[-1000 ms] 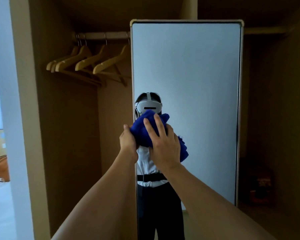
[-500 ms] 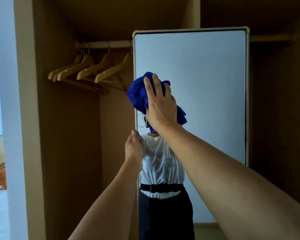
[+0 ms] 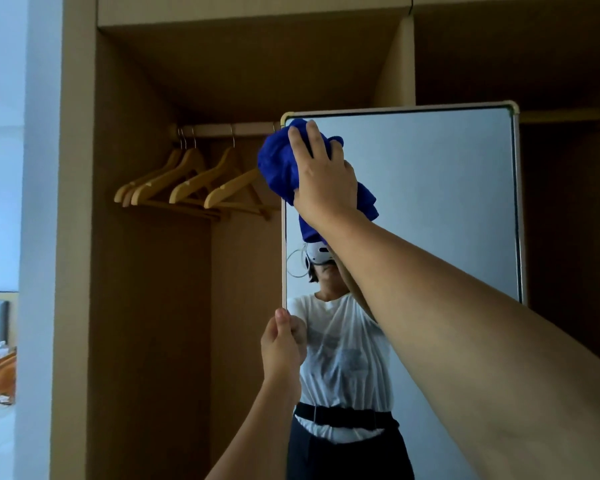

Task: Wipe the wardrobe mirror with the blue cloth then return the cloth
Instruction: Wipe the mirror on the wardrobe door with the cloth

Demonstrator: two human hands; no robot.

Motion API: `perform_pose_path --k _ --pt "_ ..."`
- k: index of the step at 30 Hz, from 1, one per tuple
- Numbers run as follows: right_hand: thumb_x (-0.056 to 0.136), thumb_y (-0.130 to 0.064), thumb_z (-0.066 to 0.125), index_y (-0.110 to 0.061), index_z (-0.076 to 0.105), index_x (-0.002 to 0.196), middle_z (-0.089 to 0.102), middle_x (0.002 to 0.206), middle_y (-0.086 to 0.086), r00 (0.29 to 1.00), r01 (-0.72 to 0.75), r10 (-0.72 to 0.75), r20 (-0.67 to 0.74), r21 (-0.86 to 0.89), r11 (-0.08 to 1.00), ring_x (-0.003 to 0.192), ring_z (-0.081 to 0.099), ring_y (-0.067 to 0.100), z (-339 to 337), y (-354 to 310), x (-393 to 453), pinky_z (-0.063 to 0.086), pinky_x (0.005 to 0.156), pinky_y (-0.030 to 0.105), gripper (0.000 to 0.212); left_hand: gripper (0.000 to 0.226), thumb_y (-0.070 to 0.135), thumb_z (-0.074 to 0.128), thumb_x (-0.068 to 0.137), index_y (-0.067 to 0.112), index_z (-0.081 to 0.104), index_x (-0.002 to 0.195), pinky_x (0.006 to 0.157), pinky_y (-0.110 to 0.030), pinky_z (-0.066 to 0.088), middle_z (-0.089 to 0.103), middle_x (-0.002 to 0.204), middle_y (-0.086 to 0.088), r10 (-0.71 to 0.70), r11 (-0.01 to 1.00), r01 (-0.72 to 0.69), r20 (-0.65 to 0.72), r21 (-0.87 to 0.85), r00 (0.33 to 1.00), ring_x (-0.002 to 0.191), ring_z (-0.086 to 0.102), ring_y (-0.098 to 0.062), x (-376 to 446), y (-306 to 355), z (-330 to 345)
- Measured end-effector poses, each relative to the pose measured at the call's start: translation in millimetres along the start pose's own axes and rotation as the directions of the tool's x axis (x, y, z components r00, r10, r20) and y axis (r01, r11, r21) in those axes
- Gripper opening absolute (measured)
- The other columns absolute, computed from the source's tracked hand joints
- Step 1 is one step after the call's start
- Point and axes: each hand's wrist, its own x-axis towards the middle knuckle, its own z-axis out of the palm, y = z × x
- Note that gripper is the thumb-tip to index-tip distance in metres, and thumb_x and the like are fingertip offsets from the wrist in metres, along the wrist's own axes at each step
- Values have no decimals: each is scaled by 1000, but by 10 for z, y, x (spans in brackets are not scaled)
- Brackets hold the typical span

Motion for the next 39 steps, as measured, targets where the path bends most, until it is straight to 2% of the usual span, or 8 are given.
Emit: perform_pose_path --k 5,12,16,20,22,29,32,39 --pt "84 -23 68 -19 7 152 8 159 8 999 -24 25 22 -27 999 138 25 37 -52 -56 180 39 104 47 90 42 41 34 100 11 57 81 57 -24 38 51 67 -3 33 999 -32 -37 44 999 60 45 -13 42 -52 7" --pt "86 -26 65 -18 14 150 10 158 8 999 -19 20 29 -18 1000 138 26 35 -87 -5 218 38 103 46 81 40 43 34 99 17 62 86 89 -39 49 64 87 -8 30 996 -23 -76 83 997 88 62 -20 83 -94 7" --pt "88 -31 63 -16 16 150 11 158 8 996 -85 83 -42 -65 994 140 23 34 -136 115 229 28 108 47 79 40 43 35 99 18 63 84 94 -46 49 65 91 -12 42 994 -31 -102 101 994 94 63 -25 79 -88 25" --pt "86 -31 66 -11 21 148 22 154 10 971 -202 184 -154 -113 973 136 28 32 -149 190 231 30 103 45 80 42 43 35 99 14 62 84 92 -41 49 65 91 -10 54 992 -43 -101 117 993 93 62 -23 79 -82 14" --pt "85 -27 67 -12 16 150 26 151 10 961 -232 217 -169 -72 970 131 34 32 -171 183 222 37 97 43 84 46 42 33 99 7 58 81 80 -36 46 60 82 -10 68 990 -56 -93 127 993 83 58 -22 64 -72 9" --pt "85 -11 62 -28 17 150 1 159 5 963 270 -264 56 -159 950 134 25 41 -209 132 114 38 101 49 80 40 38 34 100 17 51 71 70 -33 43 51 76 -14 63 993 -50 -117 111 991 76 49 -25 77 -79 74" --pt "86 -15 63 -29 22 149 1 160 2 978 207 -202 48 -137 969 135 24 38 -205 161 126 37 103 48 76 41 38 32 100 16 52 71 60 -24 37 50 70 -8 85 995 -78 -126 55 988 68 47 -19 56 -65 72" --pt "88 -18 63 -27 24 147 7 159 3 999 21 -25 -38 -90 996 136 23 37 -252 375 165 37 102 46 72 40 37 32 100 19 51 70 58 -22 35 51 72 -6 125 989 -114 -112 99 986 64 45 -13 2 -34 61"
